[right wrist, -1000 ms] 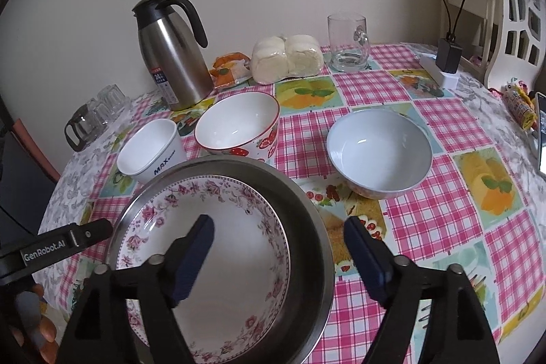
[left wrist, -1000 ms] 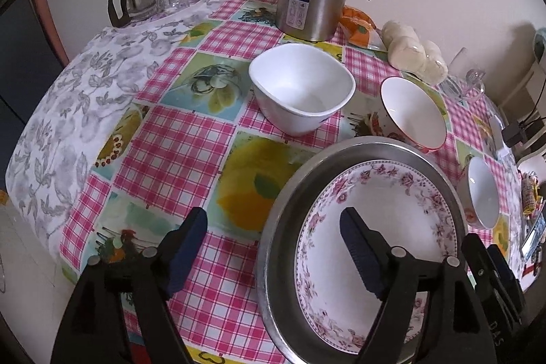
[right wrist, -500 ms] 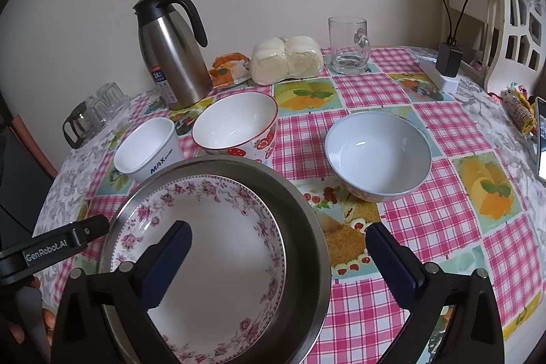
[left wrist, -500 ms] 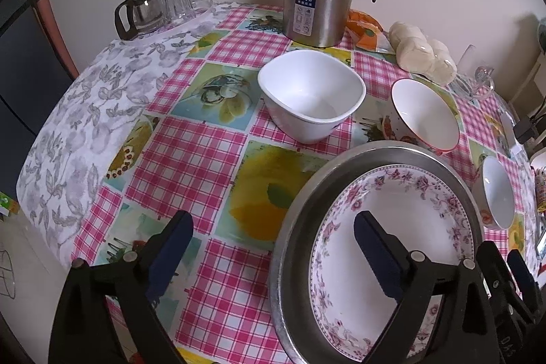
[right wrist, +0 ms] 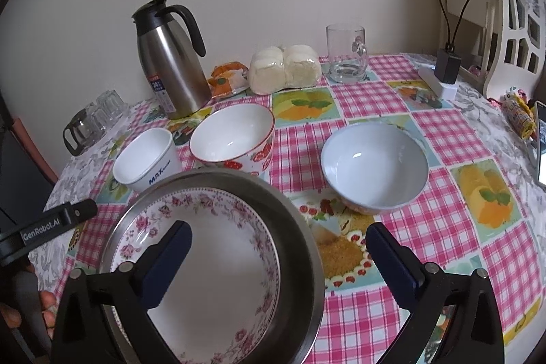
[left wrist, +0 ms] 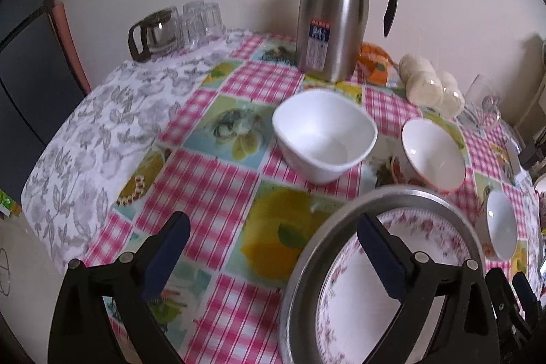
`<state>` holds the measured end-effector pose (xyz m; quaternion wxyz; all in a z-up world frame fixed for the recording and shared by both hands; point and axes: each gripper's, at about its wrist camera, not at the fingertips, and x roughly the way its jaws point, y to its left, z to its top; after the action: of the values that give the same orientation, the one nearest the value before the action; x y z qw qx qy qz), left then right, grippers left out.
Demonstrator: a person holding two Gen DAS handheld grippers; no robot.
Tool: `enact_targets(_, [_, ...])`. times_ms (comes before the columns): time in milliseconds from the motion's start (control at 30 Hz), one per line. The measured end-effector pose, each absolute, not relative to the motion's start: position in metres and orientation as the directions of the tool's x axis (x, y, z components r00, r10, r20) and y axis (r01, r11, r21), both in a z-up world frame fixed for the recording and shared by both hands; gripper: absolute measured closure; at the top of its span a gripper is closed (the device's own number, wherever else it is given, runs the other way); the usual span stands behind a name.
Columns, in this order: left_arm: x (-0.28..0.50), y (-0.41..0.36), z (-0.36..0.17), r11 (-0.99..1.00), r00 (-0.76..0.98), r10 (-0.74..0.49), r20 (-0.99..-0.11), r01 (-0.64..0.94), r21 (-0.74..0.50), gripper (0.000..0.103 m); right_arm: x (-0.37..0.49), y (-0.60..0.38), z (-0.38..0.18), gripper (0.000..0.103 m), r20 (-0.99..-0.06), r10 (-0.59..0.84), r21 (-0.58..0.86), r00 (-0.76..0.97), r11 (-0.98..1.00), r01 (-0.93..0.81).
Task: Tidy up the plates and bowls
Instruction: 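Move both tools to the rim of the white red-rimmed bowl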
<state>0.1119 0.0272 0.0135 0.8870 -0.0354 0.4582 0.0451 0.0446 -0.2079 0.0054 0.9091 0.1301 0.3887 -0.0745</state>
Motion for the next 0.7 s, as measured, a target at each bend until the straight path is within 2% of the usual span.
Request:
enact_targets(300, [0.131,0.03,0.032,0.994,0.704,0.036,-0.71,-0.099,-0.048,0.005,0.058,-0.212,0.015,0.0,-0.695,-0.013,0.194,0.719,0.959,0.205])
enact_targets(700, [0.168,0.05,0.019,0.981,0.627,-0.083,-0.775,-0.087,-0.176,0.004,0.097,-0.2,0.022,0.0,-0.718,0.024,0.19,0.695,0.968,0.162])
